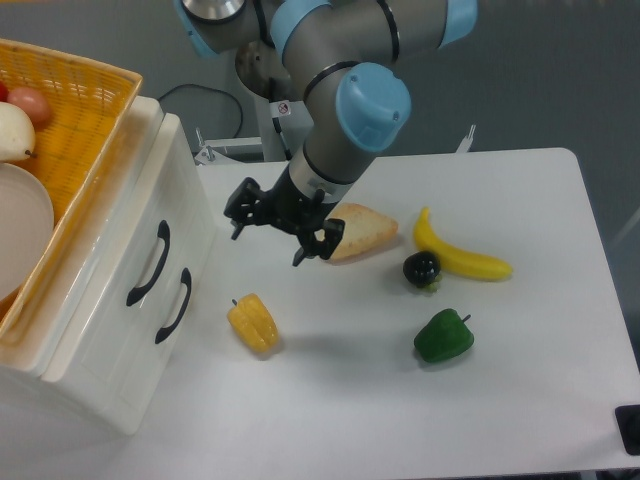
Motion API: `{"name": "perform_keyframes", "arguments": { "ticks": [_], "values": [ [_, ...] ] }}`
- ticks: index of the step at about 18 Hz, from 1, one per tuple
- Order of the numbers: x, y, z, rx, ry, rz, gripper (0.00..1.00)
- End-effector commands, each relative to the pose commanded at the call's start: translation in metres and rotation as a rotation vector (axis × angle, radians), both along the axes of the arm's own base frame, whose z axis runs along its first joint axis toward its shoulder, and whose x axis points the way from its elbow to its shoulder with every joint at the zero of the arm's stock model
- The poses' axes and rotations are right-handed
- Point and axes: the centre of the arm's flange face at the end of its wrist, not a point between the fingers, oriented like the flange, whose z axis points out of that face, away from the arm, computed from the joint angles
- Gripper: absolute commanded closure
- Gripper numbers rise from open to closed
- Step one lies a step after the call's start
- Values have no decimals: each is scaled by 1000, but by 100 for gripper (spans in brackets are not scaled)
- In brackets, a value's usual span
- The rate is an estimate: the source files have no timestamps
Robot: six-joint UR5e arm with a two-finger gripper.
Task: Slide the top white drawer open
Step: 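Move the gripper over the table toward the upper drawer handle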
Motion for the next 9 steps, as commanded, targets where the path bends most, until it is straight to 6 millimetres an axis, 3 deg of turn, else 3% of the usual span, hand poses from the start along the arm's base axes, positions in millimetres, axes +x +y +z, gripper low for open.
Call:
{"name": "perform_keyframes", "arguments": {
  "ticks": [9],
  "values": [
    [30, 26, -8, 17, -41, -49, 0]
  ]
}}
